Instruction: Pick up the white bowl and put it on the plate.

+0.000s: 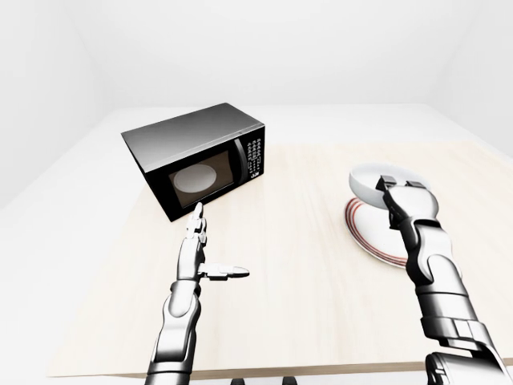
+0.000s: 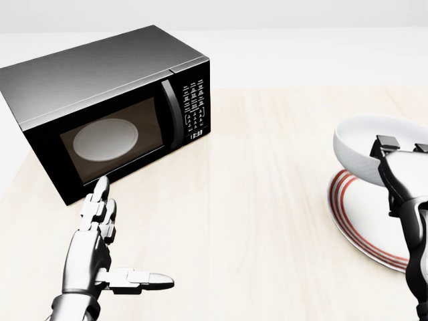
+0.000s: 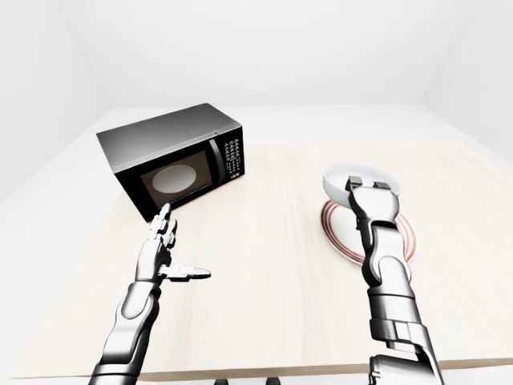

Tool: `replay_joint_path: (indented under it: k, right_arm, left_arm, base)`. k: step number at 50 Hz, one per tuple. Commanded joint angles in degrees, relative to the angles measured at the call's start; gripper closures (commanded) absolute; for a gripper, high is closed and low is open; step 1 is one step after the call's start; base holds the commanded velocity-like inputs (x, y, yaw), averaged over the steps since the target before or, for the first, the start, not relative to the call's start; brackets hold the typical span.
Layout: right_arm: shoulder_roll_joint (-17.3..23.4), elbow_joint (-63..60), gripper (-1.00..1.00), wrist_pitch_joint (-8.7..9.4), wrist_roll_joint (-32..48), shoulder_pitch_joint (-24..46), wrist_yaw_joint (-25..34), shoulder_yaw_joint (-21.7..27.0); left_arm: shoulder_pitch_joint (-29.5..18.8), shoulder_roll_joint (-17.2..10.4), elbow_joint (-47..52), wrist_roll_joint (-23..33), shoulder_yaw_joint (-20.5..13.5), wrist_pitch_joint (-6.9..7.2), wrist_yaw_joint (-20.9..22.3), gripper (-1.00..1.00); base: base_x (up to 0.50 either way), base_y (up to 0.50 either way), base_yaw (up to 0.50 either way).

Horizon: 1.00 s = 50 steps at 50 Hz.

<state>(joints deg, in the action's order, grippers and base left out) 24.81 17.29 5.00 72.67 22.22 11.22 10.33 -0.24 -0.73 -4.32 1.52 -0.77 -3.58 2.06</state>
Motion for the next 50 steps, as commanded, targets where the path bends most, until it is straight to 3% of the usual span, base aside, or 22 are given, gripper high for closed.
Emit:
replay_joint_path:
  k: [1, 50]
  right_arm:
    - [1.5, -0.7, 1.00, 0.00, -7.2, -0.8, -1.7, 1.5]
    - [4.5, 10.3, 1.00, -0.44, -10.2, -0.2, -7.8, 1.3]
  left_arm:
    - [0.1, 0.0, 0.1, 0.2, 0.0, -0.05, -0.1, -1.00]
    - [0.0, 0.0, -0.3, 0.5, 0.0, -0.36, -0.2, -1.00]
  base:
    - [0.00, 0.00, 0.00]
    - [0.00, 0.00, 0.00]
